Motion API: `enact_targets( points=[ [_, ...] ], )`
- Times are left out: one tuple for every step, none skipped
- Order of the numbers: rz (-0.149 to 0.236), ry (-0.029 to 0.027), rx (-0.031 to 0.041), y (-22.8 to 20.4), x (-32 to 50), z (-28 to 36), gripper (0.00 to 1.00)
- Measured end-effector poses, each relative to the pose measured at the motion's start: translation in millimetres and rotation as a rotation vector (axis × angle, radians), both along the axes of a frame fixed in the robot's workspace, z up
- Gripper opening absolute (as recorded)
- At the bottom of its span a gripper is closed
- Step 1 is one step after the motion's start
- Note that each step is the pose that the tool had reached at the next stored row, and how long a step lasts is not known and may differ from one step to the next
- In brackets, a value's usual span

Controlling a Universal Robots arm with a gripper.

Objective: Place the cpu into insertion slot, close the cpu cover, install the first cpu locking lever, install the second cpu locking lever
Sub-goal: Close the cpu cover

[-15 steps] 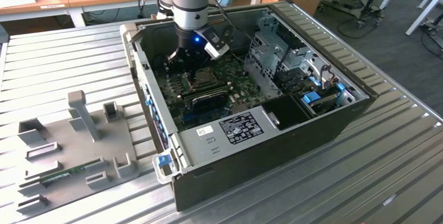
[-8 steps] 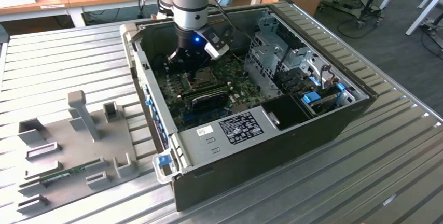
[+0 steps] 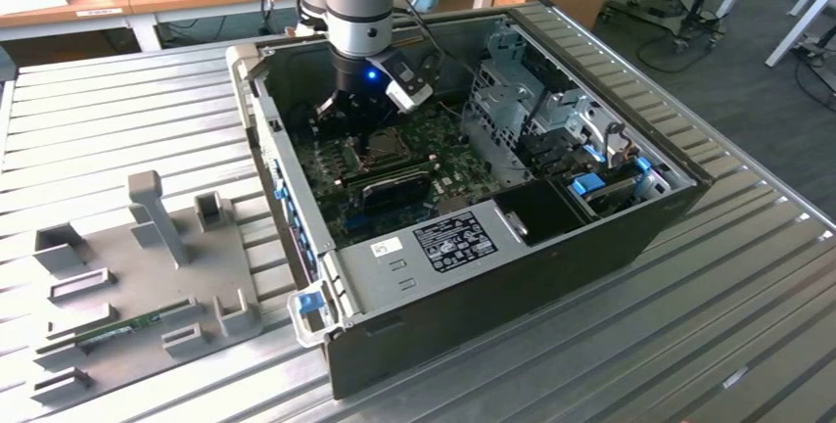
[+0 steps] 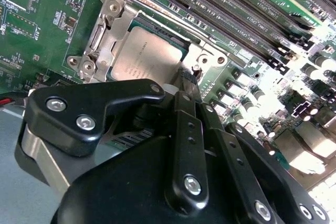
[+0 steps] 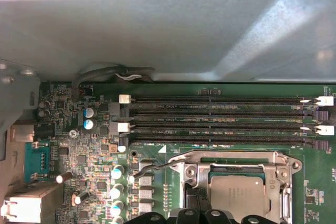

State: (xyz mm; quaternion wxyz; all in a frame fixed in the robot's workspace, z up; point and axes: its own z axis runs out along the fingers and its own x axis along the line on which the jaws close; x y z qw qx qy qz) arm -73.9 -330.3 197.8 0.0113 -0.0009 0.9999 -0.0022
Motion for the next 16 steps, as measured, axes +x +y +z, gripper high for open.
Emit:
enact_targets(
  points=[
    [0.0, 0.0, 0.0, 0.0, 0.0, 0.0, 0.1],
    [0.0, 0.0, 0.0, 0.0, 0.0, 0.0, 0.1],
    [0.0, 0.0, 0.0, 0.0, 0.0, 0.0, 0.1],
    [0.0, 0.0, 0.0, 0.0, 0.0, 0.0, 0.1],
    [0.0, 0.0, 0.0, 0.0, 0.0, 0.0, 0.1],
    [0.0, 0.0, 0.0, 0.0, 0.0, -0.1, 0.1],
    [0.0, 0.0, 0.0, 0.0, 0.0, -0.1, 0.1],
    [0.0, 0.0, 0.0, 0.0, 0.0, 0.0, 0.1],
    [0.0, -0.0002, 0.0003, 0.1, 0.0, 0.1, 0.1],
    [0.0, -0.0006, 0.0008, 0.1, 0.1, 0.5, 0.1],
    [0.0, -0.001, 0.0014, 0.2, 0.2, 1.1, 0.1],
    [0.0, -0.0011, 0.0015, 0.3, 0.2, 1.9, 0.1],
    [0.0, -0.0003, 0.0005, 0.1, 0.1, 3.2, 0.1],
    [0.0, -0.0001, 0.0001, 0.0, 0.0, 4.3, 0.1],
    [0.0, -0.0002, 0.0002, 0.1, 0.0, 5.2, 0.1],
    [0.0, -0.0001, 0.0001, 0.0, 0.0, 6.1, 0.1]
  ],
)
